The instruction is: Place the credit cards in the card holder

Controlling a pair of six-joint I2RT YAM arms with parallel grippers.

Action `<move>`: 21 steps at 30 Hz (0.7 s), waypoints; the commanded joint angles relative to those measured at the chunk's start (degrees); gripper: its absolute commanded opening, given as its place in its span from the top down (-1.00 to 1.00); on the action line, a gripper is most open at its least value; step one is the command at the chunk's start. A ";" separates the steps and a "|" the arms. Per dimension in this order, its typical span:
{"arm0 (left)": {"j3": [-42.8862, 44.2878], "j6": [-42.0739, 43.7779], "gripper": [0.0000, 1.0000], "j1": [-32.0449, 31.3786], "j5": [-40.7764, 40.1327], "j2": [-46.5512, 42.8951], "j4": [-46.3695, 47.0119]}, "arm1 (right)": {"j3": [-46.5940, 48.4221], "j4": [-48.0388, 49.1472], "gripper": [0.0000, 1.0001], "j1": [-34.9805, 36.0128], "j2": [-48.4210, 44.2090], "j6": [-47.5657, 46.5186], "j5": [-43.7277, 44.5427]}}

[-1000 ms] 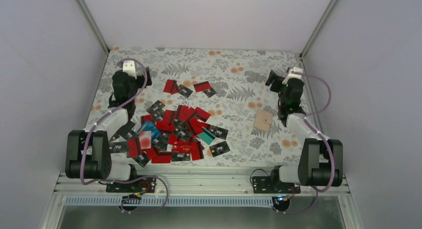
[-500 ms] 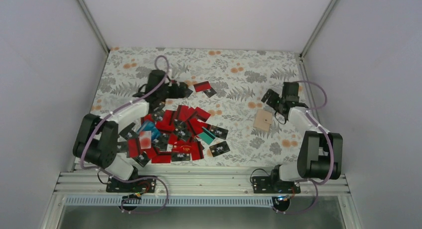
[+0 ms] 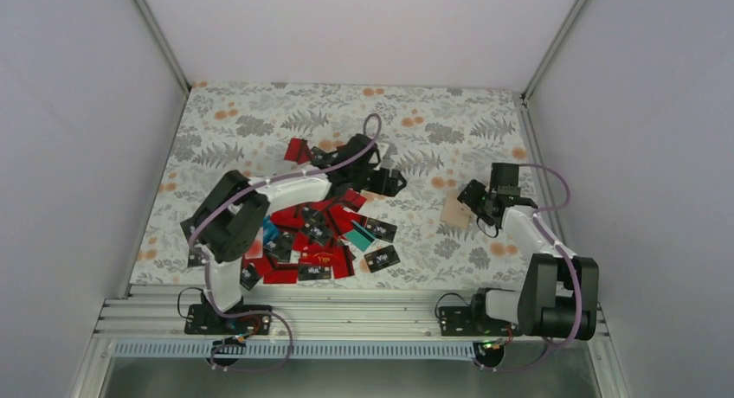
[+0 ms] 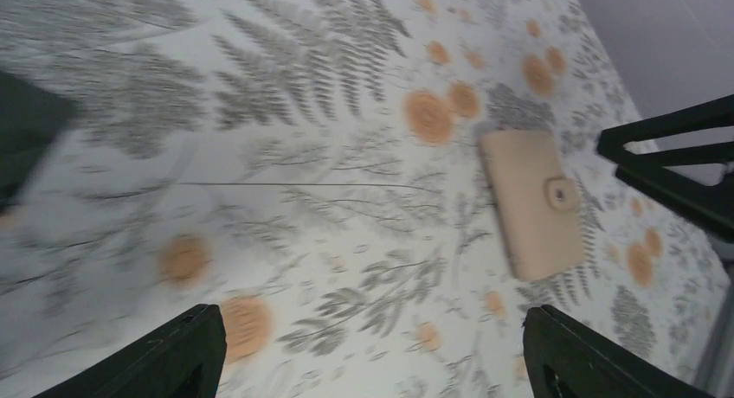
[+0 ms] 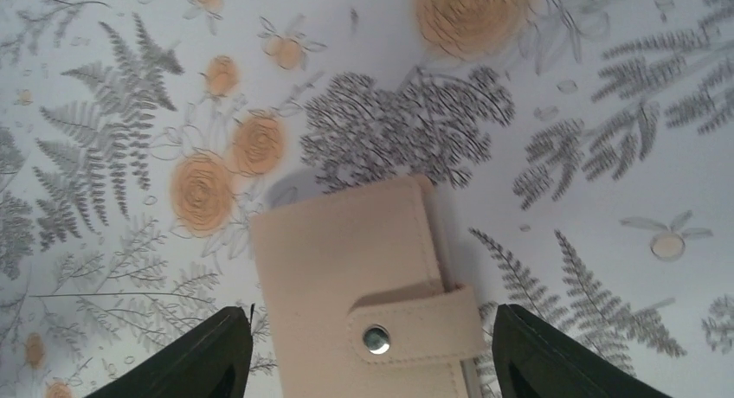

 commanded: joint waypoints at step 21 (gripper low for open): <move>25.09 -2.57 -0.49 -9.00 8.35 23.44 -6.41 | -8.86 9.24 0.79 -2.02 7.12 -1.76 -8.84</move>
